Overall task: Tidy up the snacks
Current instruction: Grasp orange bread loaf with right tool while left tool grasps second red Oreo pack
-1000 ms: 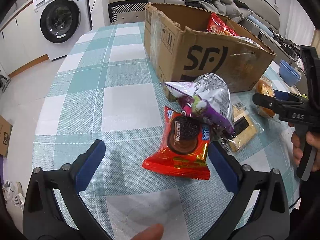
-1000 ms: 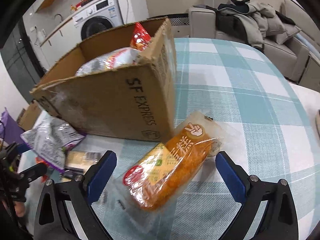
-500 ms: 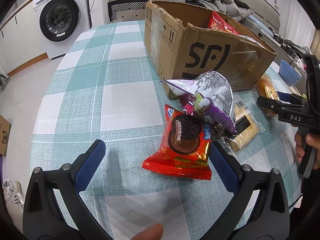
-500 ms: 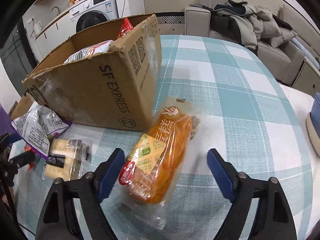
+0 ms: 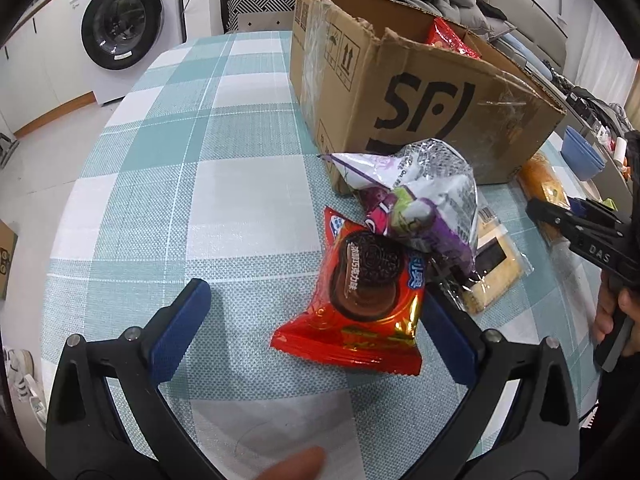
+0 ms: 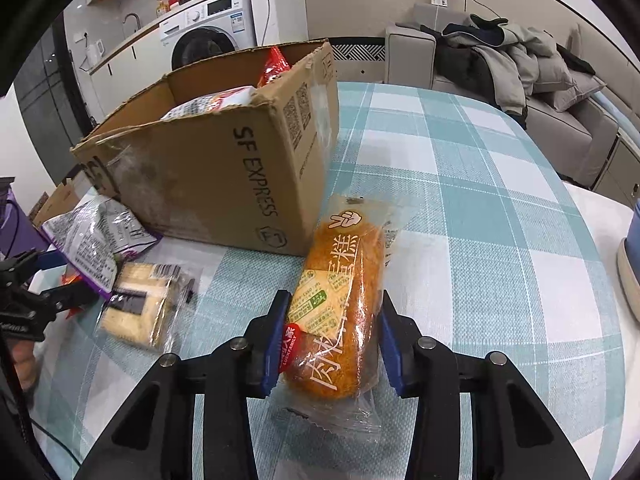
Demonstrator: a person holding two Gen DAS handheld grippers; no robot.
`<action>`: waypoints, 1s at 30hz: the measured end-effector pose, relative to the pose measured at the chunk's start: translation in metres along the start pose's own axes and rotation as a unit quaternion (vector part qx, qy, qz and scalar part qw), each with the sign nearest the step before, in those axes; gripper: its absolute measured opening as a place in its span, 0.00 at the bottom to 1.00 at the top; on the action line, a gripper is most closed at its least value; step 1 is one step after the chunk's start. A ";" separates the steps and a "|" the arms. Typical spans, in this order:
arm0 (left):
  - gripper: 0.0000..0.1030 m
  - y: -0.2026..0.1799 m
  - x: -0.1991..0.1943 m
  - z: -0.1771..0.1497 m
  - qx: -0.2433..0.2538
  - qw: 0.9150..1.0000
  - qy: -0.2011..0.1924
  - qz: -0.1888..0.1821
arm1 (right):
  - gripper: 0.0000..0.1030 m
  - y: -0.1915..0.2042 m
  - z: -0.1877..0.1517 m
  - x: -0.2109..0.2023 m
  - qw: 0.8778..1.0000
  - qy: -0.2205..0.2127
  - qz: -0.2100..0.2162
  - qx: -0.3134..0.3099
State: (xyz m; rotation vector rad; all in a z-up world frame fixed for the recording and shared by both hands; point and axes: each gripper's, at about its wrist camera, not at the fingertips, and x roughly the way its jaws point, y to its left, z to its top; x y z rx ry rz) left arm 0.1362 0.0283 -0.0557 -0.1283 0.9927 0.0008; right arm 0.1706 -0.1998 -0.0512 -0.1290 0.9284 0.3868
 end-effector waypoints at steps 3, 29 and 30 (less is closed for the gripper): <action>0.99 -0.001 0.001 0.000 0.003 1.000 0.000 0.004 | 0.40 -0.001 -0.003 -0.006 1.000 -0.008 0.008 0.002; 0.39 -0.016 -0.012 -0.006 0.037 0.999 -0.029 -0.022 | 0.40 -0.011 -0.005 -0.027 0.999 -0.042 0.027 0.020; 0.39 -0.015 -0.014 -0.006 0.036 0.999 -0.033 -0.020 | 0.40 -0.011 -0.005 -0.028 0.998 -0.045 0.027 0.020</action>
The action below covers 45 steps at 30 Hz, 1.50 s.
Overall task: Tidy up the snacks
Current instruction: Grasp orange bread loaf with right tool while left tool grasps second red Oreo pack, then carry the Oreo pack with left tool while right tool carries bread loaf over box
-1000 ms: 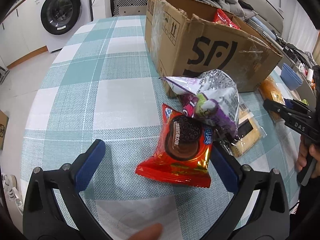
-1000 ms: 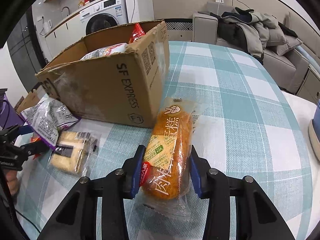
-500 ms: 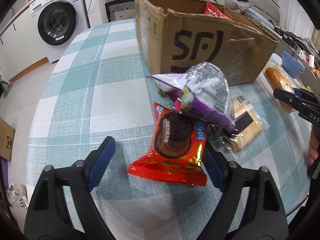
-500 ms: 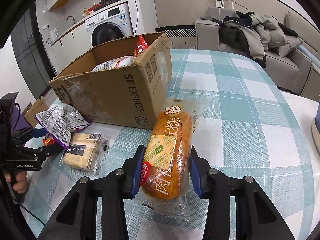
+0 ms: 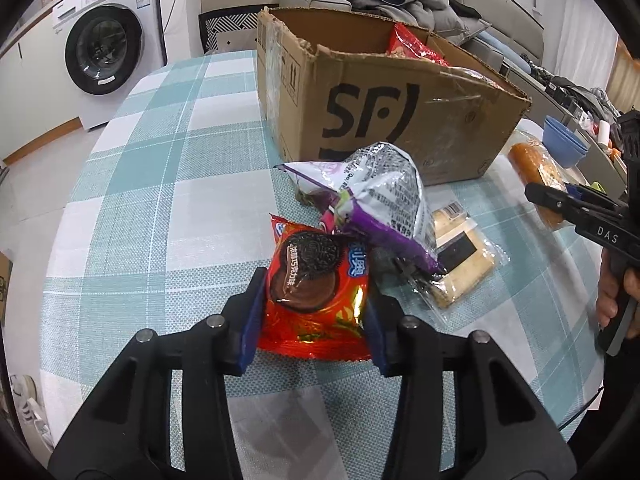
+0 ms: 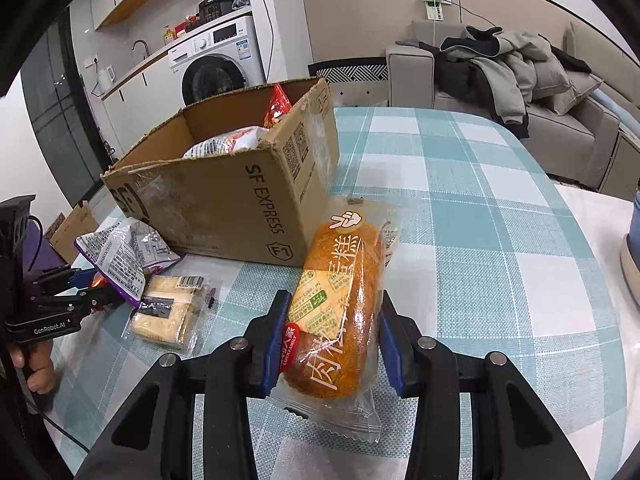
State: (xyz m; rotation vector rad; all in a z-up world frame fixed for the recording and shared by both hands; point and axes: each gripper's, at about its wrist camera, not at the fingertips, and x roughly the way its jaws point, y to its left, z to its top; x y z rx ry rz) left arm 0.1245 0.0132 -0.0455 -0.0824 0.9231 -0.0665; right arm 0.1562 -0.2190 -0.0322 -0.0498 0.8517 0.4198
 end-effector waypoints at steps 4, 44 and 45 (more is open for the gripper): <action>0.39 0.002 -0.007 0.001 -0.004 1.000 -0.013 0.000 | 0.40 -0.002 0.002 -0.004 1.000 -0.008 -0.001 0.001; 0.39 -0.003 -0.102 0.031 -0.028 0.991 -0.131 0.003 | 0.40 0.021 0.028 -0.060 0.994 -0.099 0.033 -0.024; 0.39 -0.004 -0.103 0.034 -0.029 0.991 -0.133 0.002 | 0.40 0.022 0.031 -0.061 0.994 -0.100 0.033 -0.026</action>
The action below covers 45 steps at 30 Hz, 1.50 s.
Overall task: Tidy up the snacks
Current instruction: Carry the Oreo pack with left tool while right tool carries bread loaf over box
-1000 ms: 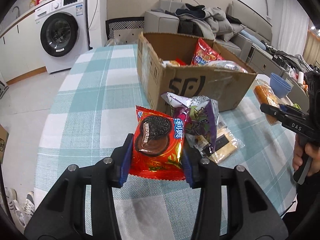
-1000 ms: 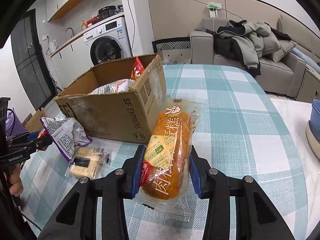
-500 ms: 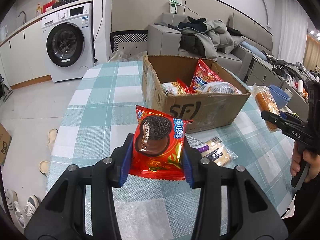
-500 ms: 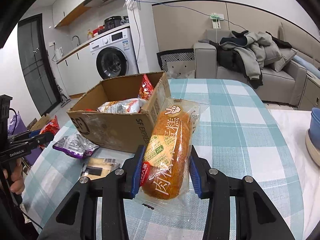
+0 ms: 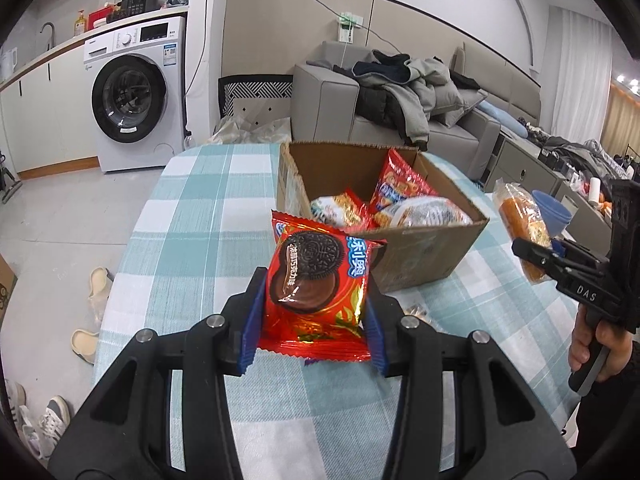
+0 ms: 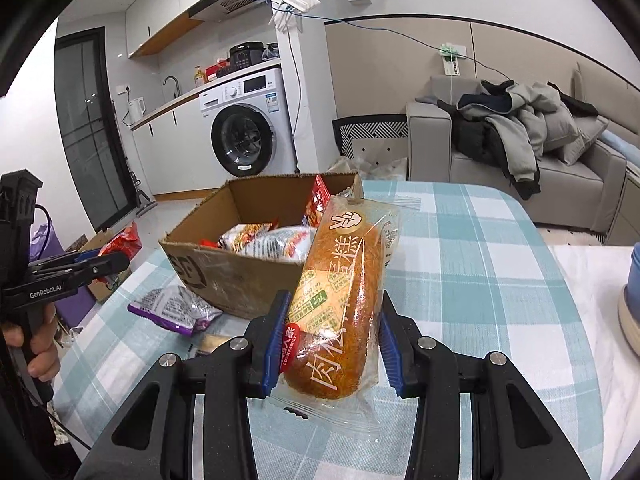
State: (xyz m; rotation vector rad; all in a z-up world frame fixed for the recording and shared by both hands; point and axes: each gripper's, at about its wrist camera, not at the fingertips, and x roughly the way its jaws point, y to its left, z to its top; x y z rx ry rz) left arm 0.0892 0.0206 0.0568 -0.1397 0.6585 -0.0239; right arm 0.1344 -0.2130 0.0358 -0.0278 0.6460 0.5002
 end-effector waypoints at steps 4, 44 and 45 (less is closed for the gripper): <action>0.39 -0.005 0.004 0.012 0.005 1.000 -0.007 -0.004 | 0.40 0.005 0.011 0.001 1.000 -0.002 0.002 -0.010; 0.39 -0.030 0.102 0.093 0.033 0.999 0.008 -0.004 | 0.40 0.031 0.083 0.081 0.998 0.022 0.043 -0.050; 0.39 -0.031 0.104 0.094 0.034 0.999 0.008 -0.002 | 0.40 0.032 0.084 0.085 0.997 0.024 0.046 -0.049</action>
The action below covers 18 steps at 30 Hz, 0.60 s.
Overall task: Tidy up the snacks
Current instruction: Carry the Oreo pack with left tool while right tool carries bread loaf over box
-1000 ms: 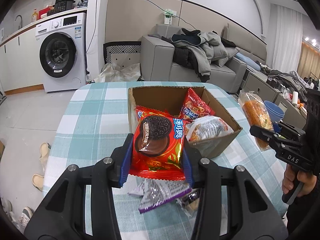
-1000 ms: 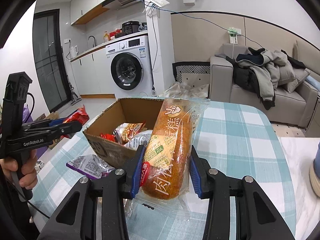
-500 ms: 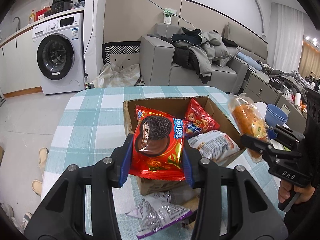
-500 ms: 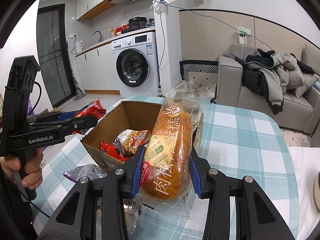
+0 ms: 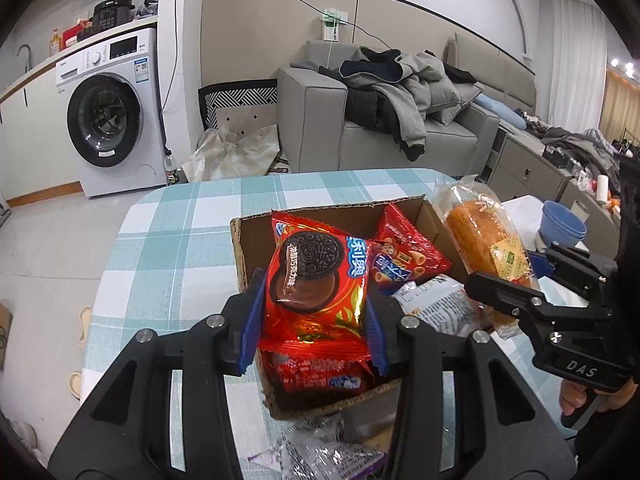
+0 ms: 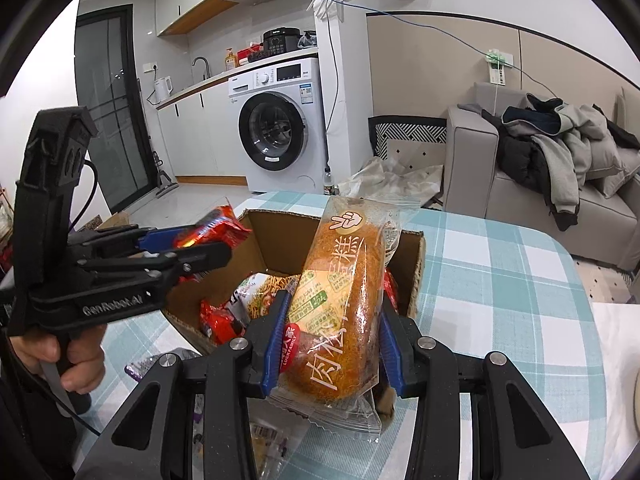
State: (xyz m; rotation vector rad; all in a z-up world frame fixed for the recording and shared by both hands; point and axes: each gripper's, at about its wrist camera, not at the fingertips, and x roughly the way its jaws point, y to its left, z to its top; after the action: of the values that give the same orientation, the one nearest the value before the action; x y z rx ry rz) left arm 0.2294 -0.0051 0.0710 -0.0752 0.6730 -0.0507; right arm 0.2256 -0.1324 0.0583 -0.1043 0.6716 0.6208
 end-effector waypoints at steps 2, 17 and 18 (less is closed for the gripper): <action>0.39 0.000 0.007 0.001 -0.002 1.000 0.005 -0.002 | 0.40 0.000 0.002 0.004 1.000 0.001 0.005 0.001; 0.39 -0.001 0.046 0.003 0.001 1.000 0.030 0.007 | 0.40 0.005 0.014 0.049 0.999 0.031 0.034 0.016; 0.39 -0.001 0.047 0.004 0.001 0.999 0.032 0.007 | 0.40 0.004 0.015 0.051 0.999 0.032 0.033 0.017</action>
State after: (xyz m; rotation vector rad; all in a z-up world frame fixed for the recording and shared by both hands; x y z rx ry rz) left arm 0.2686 -0.0092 0.0448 -0.0664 0.7372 -0.0410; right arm 0.2624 -0.0990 0.0395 -0.0707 0.7504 0.6708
